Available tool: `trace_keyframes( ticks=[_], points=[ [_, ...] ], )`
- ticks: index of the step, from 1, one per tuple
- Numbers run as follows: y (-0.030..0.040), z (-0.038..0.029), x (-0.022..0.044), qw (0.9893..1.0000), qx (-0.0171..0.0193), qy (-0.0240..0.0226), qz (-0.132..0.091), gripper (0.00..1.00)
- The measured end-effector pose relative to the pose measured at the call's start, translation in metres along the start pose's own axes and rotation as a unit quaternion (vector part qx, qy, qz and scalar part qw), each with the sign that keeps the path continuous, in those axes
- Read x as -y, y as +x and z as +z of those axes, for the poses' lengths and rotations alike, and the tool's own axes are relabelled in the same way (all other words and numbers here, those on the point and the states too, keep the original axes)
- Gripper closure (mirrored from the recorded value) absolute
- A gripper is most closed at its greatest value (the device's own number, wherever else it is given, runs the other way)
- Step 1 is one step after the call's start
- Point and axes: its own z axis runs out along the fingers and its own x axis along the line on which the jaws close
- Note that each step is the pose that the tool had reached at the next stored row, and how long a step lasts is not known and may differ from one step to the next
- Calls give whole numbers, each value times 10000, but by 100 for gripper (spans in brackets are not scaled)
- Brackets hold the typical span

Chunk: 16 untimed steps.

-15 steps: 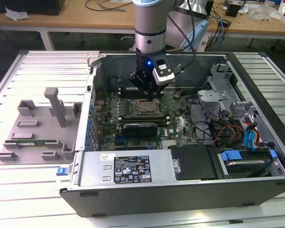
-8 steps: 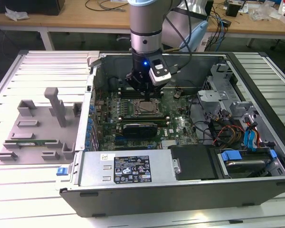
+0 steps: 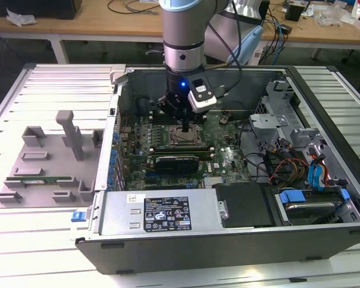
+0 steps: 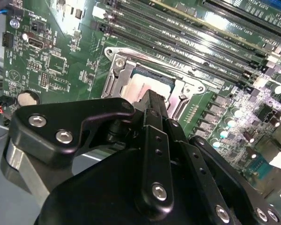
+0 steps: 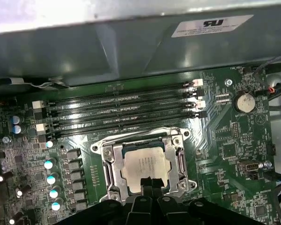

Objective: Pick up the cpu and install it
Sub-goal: 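Install the first cpu locking lever, then install the second cpu locking lever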

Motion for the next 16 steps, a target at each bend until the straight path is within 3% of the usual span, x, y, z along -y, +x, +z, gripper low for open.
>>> trace_keyframes(
  ticks=[6,16],
  points=[
    [-12,-132,5,10000,0,-1,-3,89],
    [-13,-133,5,10000,2,13,-4,89]
  ],
)
